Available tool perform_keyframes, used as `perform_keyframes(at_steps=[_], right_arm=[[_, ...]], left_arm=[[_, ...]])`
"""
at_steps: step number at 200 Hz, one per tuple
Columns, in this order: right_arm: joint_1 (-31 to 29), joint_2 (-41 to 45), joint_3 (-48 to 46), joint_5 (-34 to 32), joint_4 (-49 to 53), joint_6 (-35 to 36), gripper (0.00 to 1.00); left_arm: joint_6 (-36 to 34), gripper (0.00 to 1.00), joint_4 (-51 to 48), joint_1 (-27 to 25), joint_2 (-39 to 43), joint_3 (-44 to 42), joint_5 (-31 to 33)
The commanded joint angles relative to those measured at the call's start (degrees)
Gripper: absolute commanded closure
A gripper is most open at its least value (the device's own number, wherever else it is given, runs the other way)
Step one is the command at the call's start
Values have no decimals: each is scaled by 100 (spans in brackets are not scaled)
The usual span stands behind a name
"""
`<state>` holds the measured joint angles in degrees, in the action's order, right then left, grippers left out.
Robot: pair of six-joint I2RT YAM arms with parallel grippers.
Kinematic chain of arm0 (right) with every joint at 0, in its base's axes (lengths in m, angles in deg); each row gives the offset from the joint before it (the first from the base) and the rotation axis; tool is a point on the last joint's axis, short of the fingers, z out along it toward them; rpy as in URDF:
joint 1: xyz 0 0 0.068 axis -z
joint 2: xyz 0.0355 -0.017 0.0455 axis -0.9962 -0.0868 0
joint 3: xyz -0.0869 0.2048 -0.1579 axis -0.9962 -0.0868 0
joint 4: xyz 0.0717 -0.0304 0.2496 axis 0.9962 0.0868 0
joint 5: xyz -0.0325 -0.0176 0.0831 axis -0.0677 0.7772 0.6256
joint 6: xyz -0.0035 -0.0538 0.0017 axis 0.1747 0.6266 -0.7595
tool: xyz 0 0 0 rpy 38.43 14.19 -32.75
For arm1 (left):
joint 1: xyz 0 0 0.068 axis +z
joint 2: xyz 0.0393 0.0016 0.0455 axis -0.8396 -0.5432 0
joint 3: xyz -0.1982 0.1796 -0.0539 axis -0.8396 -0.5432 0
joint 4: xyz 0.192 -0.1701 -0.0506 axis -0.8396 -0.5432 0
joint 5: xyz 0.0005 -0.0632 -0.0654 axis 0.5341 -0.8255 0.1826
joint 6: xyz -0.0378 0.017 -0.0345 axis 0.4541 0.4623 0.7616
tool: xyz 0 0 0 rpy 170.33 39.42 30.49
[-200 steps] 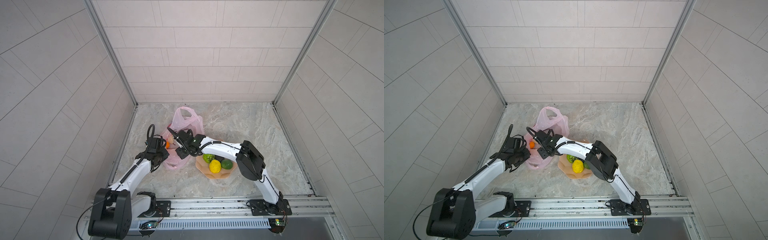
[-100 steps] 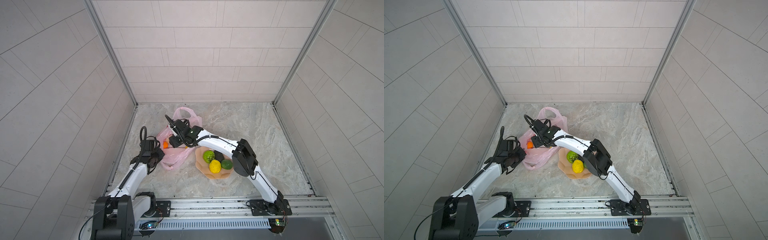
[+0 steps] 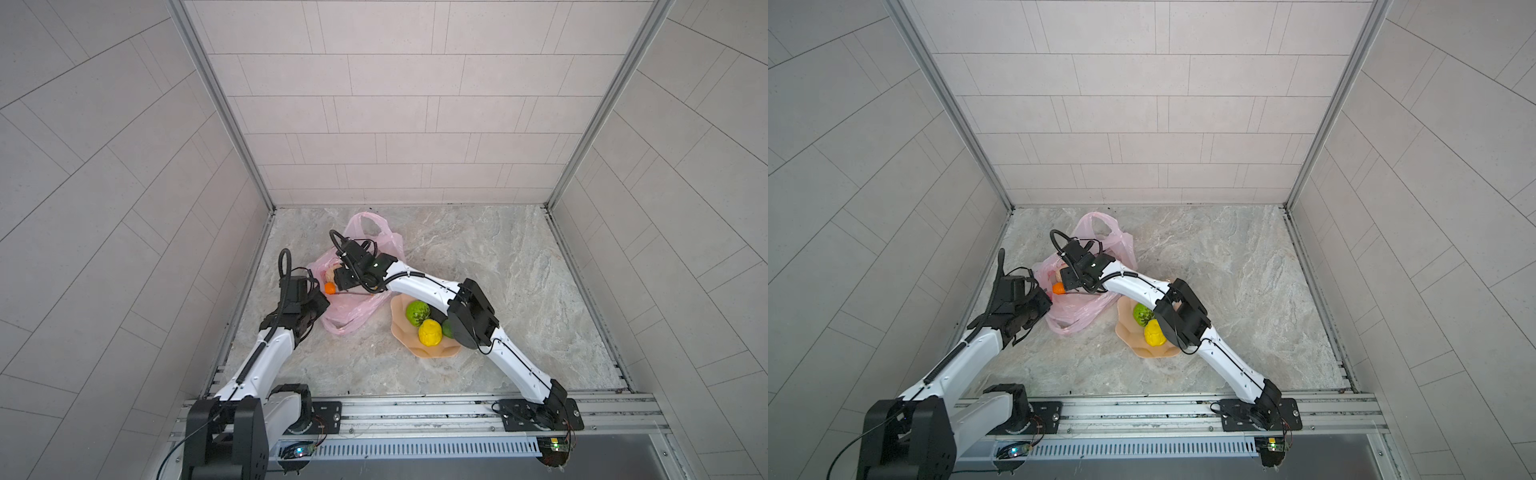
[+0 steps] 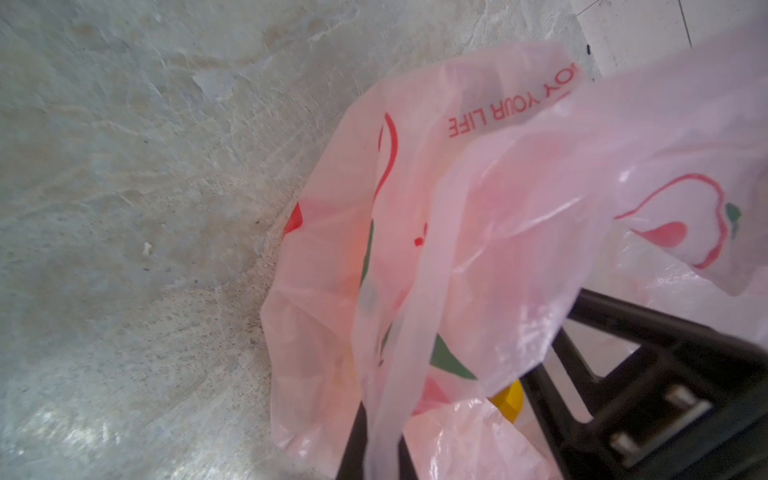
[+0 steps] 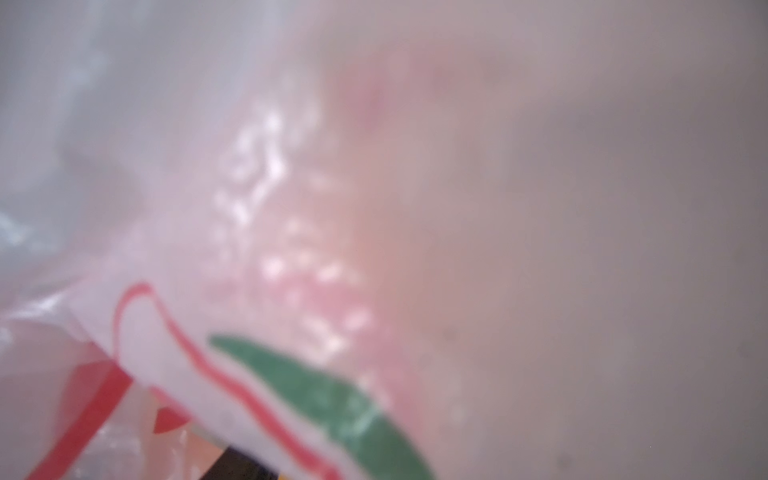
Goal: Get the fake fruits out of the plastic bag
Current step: 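Reach the right gripper into the bag and grasp the cream pear-shaped fruit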
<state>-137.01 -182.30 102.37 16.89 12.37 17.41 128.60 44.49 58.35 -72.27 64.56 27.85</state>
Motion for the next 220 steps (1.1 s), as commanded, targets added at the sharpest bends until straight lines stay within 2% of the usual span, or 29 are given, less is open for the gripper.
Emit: perform_keyframes(at_steps=[1, 35, 78, 111, 149, 220], right_arm=[[-13, -297, 374, -28, -45, -161, 28], [69, -842, 1097, 108, 68, -239, 27], [79, -1262, 1415, -3, -279, -241, 26], [75, -1551, 1798, -137, -85, -164, 28], [75, -1445, 1808, -201, 3, -45, 36], [-22, -931, 1808, -296, 690, 164, 40]], left_arm=[[-158, 100, 159, 30, 14, -98, 44], [-380, 100, 327, 0, 55, -160, -21], [-431, 100, 483, -125, 63, -195, 2], [-401, 100, 509, -146, 55, -195, 42], [-404, 100, 481, -144, 72, -203, 84], [-425, 100, 436, -143, 108, -213, 188]])
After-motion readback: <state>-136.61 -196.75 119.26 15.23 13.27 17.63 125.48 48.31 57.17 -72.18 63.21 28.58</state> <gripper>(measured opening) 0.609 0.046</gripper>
